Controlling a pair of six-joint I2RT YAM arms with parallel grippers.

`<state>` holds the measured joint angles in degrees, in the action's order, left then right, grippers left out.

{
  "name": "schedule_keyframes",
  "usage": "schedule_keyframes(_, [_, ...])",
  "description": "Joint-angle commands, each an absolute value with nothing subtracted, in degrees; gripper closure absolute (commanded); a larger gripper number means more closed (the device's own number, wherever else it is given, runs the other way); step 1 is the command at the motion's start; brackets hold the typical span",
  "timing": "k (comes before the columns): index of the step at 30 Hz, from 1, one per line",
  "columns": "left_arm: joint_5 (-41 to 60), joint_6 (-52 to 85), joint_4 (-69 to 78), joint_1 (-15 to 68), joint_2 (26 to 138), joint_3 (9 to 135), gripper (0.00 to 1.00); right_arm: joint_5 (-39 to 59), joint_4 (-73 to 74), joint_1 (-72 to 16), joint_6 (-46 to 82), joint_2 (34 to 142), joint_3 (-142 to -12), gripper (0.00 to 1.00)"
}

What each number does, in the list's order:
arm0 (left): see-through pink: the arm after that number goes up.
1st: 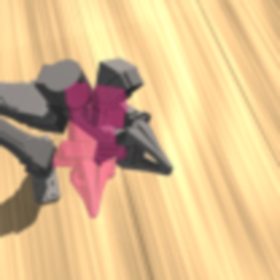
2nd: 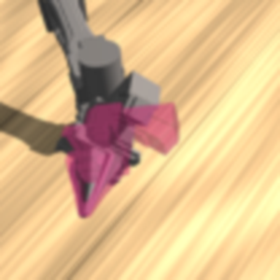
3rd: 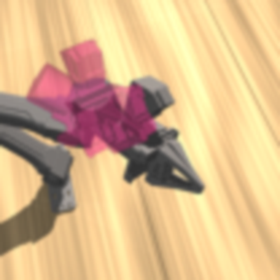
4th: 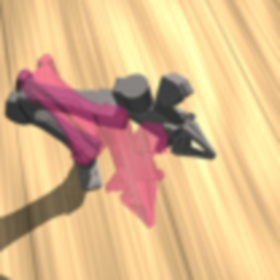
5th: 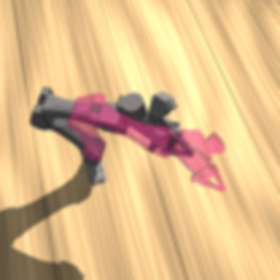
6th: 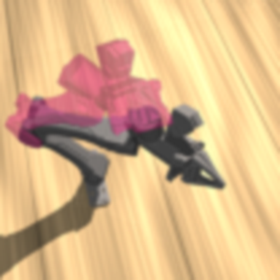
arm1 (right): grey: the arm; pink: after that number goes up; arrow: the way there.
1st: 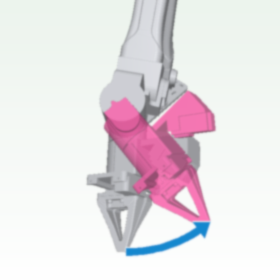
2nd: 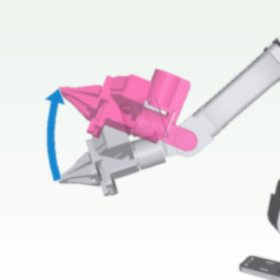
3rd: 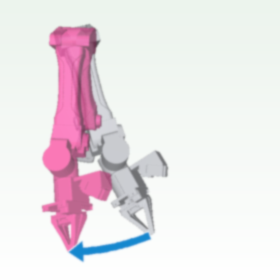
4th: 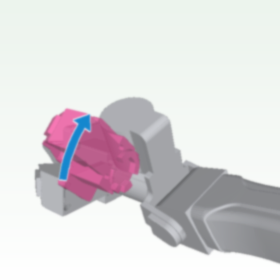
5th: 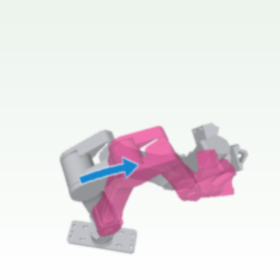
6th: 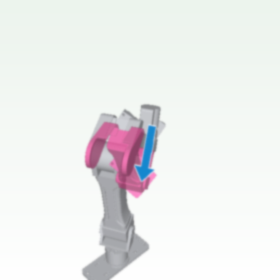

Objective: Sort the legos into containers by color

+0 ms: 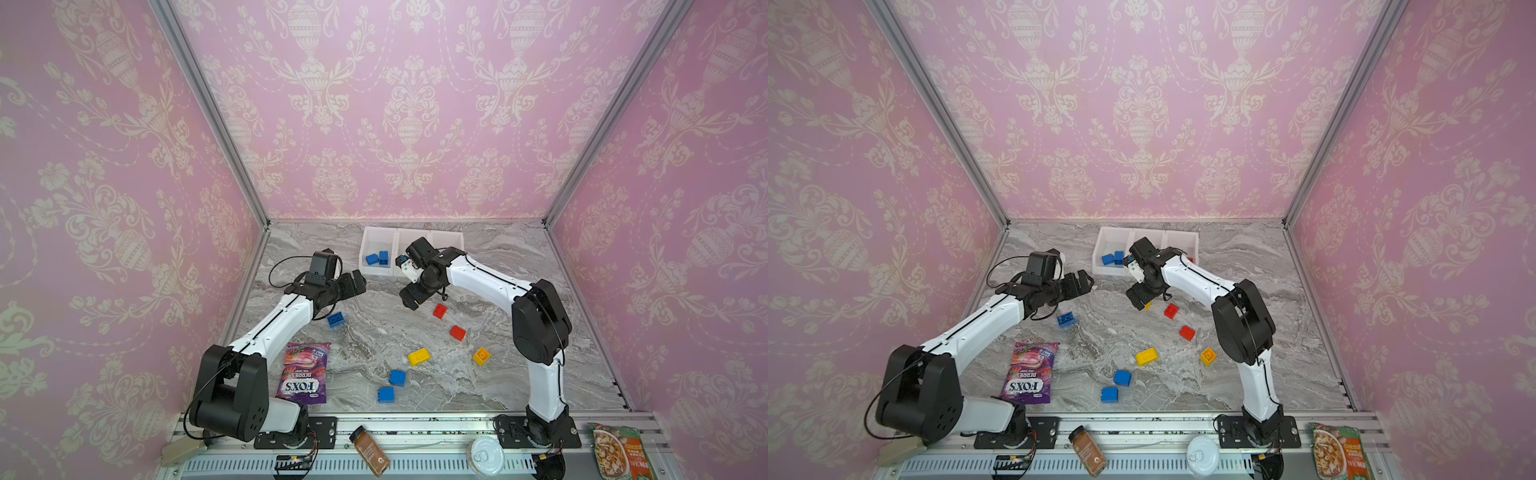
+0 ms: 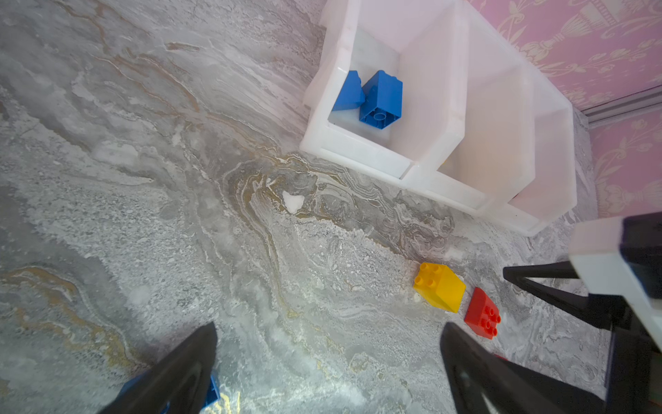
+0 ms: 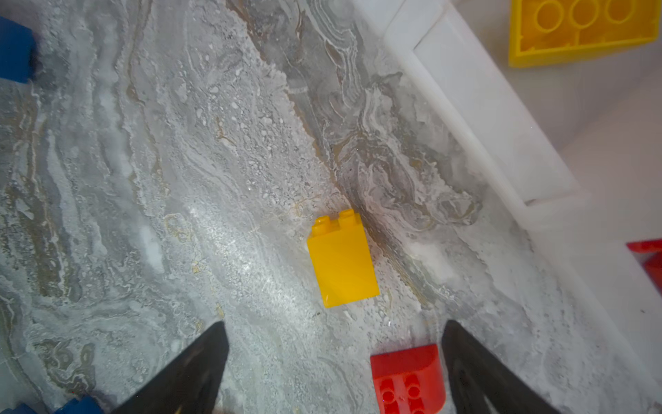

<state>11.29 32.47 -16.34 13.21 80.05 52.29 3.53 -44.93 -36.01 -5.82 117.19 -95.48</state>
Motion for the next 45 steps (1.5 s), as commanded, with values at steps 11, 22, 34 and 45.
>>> schedule_keyframes(11, [11.0,33.4,-15.8,12.8,79.3,51.1,0.01,0.9,-48.4,-36.6,-8.0,126.0,-103.7,0.20])
schedule_keyframes(22, [11.5,33.5,-15.6,12.8,79.4,51.0,0.01,0.3,-48.8,-36.6,-8.1,127.5,-104.7,0.36])
schedule_keyframes(34, [18.8,35.8,-9.7,12.2,79.9,49.4,0.01,0.0,-48.9,-36.7,-7.9,127.6,-104.3,0.45])
schedule_keyframes(45, [18.5,35.4,-10.5,12.1,79.9,49.5,0.01,-0.6,-49.3,-36.9,-8.2,128.2,-104.1,0.49])
